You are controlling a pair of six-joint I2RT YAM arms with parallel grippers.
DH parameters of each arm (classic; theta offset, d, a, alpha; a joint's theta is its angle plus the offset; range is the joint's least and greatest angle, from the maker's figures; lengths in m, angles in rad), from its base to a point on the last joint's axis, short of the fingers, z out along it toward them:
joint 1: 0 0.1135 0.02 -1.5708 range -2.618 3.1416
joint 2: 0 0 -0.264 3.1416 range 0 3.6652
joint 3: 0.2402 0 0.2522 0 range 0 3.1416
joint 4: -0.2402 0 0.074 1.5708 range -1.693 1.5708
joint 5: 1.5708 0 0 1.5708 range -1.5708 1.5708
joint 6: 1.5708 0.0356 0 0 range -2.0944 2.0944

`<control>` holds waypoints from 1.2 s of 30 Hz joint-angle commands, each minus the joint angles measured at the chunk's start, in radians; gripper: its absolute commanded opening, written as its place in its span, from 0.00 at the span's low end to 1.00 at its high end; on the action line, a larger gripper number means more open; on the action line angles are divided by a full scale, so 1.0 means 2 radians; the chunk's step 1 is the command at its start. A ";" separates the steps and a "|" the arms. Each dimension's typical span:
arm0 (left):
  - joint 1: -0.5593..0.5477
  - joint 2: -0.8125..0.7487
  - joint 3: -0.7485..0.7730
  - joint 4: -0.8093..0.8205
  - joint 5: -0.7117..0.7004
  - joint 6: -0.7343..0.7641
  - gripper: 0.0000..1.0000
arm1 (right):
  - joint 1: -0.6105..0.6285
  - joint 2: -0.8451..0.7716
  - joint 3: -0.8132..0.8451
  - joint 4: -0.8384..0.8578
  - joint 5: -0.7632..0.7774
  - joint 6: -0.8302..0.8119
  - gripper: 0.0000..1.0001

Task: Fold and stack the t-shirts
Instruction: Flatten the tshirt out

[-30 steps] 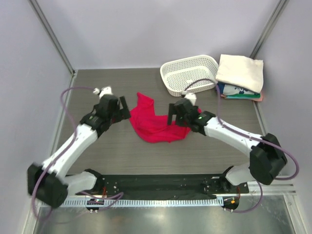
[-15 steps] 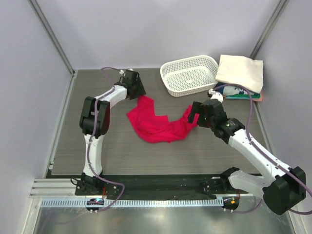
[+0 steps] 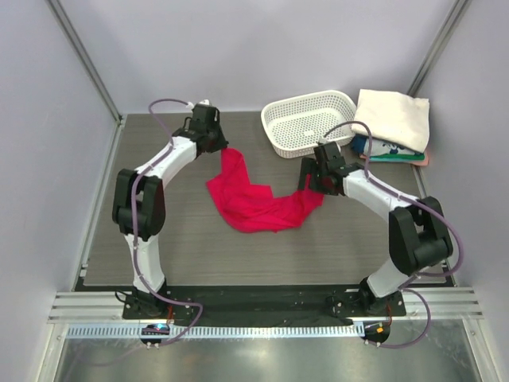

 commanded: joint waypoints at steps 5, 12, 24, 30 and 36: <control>0.005 -0.060 -0.058 0.019 -0.002 0.019 0.00 | 0.021 0.083 0.128 -0.021 0.061 -0.032 0.75; 0.005 -0.080 -0.089 0.037 0.010 0.014 0.00 | 0.021 0.141 0.148 -0.050 0.085 -0.032 0.61; 0.032 -0.178 -0.057 -0.060 -0.030 0.016 0.00 | 0.021 0.064 0.194 -0.095 0.110 -0.042 0.01; 0.095 -0.260 0.120 -0.206 -0.032 0.056 0.00 | 0.011 -0.026 0.325 -0.163 0.105 -0.036 0.01; 0.153 -0.337 0.151 -0.302 -0.032 0.101 0.00 | 0.004 -0.176 0.224 -0.175 0.117 0.007 0.01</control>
